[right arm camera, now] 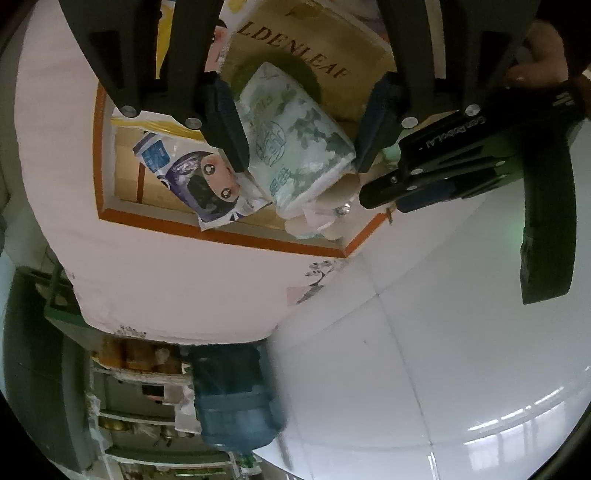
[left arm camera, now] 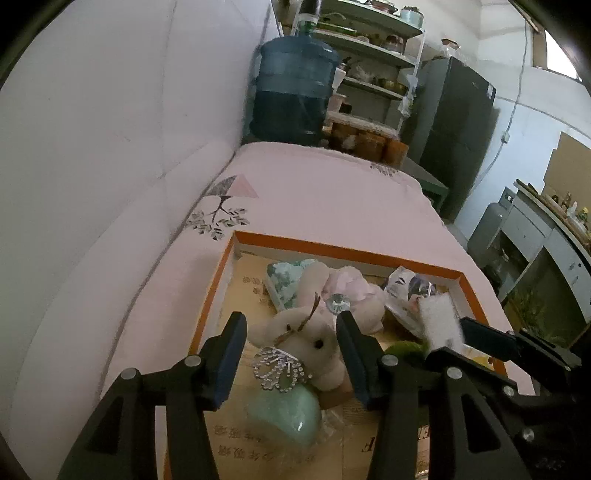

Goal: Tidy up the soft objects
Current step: 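Lower the tissue pack and teddy bear into the tray and open both tools, then withdraw both open tools from the tray toward the bunny and scarf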

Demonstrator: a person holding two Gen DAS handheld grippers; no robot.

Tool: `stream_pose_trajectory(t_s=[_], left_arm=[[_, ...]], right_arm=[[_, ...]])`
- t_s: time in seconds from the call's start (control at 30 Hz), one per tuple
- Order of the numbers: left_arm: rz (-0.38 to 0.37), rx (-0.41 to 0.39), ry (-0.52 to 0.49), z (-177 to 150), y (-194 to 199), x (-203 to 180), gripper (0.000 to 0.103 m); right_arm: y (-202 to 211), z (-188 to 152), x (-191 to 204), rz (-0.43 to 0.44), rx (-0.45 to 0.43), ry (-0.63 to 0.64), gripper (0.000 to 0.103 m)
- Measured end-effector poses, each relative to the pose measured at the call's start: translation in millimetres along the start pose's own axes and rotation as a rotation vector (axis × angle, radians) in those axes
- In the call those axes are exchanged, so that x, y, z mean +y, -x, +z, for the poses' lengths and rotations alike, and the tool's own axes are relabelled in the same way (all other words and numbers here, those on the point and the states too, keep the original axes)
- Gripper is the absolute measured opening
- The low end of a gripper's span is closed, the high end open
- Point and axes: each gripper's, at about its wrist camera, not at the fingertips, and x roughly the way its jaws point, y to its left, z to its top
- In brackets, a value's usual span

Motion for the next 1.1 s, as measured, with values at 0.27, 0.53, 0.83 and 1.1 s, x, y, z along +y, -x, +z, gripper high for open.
stream_pose_trajectory(t_s=[0.27, 0.53, 0.83, 1.1], left_arm=[[0.005, -0.048, 0.000, 4, 19, 0, 0.050], [0.001, -0.063, -0.007, 3, 35, -2, 0.050], [-0.007, -0.095, -0.030, 0, 64, -9, 0.050], [-0.013, -0.124, -0.059, -8, 93, -19, 0.050]], right_arm=[[13, 1, 7, 0.003, -0.022, -0.003, 0.062], [30, 1, 11, 0.002, -0.040, -0.020, 0.062], [54, -4, 21, -0.008, -0.058, -0.025, 0.062], [82, -9, 35, -0.012, -0.084, -0.026, 0.062]])
